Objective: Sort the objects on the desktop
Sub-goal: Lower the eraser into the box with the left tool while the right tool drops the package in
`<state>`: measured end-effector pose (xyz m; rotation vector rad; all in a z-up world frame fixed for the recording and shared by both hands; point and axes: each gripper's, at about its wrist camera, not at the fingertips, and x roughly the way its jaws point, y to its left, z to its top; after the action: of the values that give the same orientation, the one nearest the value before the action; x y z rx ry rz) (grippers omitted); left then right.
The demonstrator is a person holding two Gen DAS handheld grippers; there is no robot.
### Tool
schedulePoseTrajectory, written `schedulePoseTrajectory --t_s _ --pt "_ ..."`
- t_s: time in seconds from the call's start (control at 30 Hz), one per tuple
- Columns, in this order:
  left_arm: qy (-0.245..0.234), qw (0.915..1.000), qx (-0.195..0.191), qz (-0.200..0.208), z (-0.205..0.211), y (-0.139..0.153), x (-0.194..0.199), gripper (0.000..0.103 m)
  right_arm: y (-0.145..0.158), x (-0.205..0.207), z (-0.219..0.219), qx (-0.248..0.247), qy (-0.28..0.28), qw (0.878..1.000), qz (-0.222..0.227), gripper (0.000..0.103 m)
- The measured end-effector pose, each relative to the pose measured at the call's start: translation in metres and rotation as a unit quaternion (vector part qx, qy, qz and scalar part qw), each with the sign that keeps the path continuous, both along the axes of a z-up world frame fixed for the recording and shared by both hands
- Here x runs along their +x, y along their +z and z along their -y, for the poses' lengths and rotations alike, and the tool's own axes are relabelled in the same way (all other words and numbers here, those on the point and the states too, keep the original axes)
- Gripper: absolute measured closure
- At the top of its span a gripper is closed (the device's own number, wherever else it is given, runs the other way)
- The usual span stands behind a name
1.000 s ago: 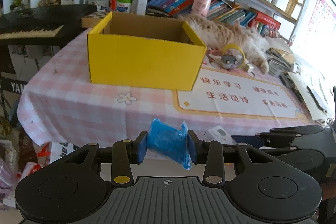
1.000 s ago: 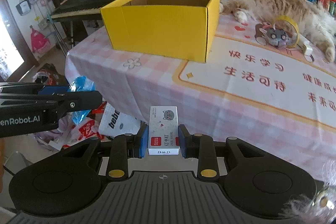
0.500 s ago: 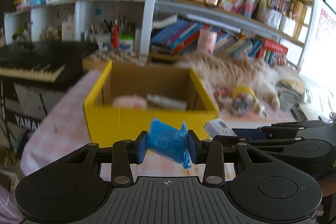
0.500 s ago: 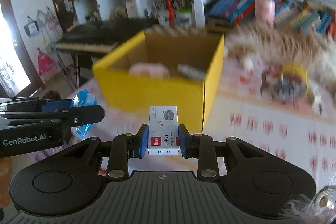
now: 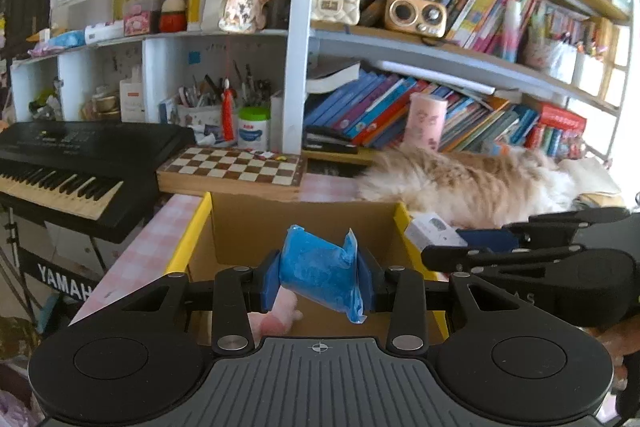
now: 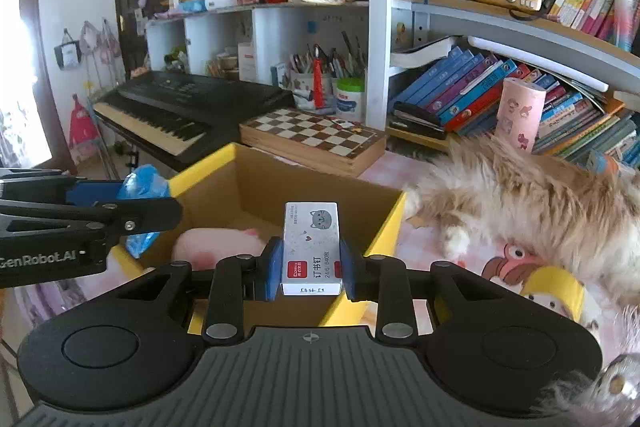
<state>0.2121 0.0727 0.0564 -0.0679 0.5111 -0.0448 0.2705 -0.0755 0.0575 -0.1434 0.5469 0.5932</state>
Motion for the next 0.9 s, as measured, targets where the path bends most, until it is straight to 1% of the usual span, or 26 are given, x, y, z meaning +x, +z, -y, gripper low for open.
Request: schedulePoseTrajectory --t_s 0.1,0.23,0.4,0.5,0.57,0.77,0.83,0.9 --pt "0.005 0.9998 0.008 -0.017 0.003 -0.010 0.018 0.065 -0.006 0.022 -0.002 -0.012 0.012 1.000 -0.005 0.076" --pt "0.005 0.9984 0.029 -0.049 0.009 -0.026 0.041 0.065 -0.017 0.047 -0.009 -0.034 0.032 0.999 -0.012 0.076" --pt "-0.004 0.9941 0.060 -0.090 0.019 -0.044 0.065 0.065 -0.031 0.074 -0.026 -0.072 0.078 0.994 -0.014 0.076" --pt "-0.001 0.9909 0.076 -0.111 0.023 -0.054 0.075 0.065 -0.042 0.088 -0.040 -0.101 0.109 0.989 -0.019 0.076" --pt "0.001 0.9890 0.076 -0.127 0.021 -0.059 0.081 0.065 -0.050 0.096 -0.048 -0.126 0.128 0.984 -0.021 0.076" --pt "-0.002 0.9833 0.089 -0.159 0.023 -0.073 0.089 0.065 -0.065 0.110 -0.066 -0.179 0.177 0.967 -0.034 0.075" --pt "-0.003 0.9822 0.094 -0.163 0.025 -0.077 0.090 0.065 -0.068 0.111 -0.070 -0.203 0.182 0.962 -0.018 0.075" --pt "-0.007 0.9813 0.100 -0.165 0.028 -0.078 0.090 0.065 -0.068 0.115 -0.072 -0.211 0.193 0.958 -0.015 0.076"
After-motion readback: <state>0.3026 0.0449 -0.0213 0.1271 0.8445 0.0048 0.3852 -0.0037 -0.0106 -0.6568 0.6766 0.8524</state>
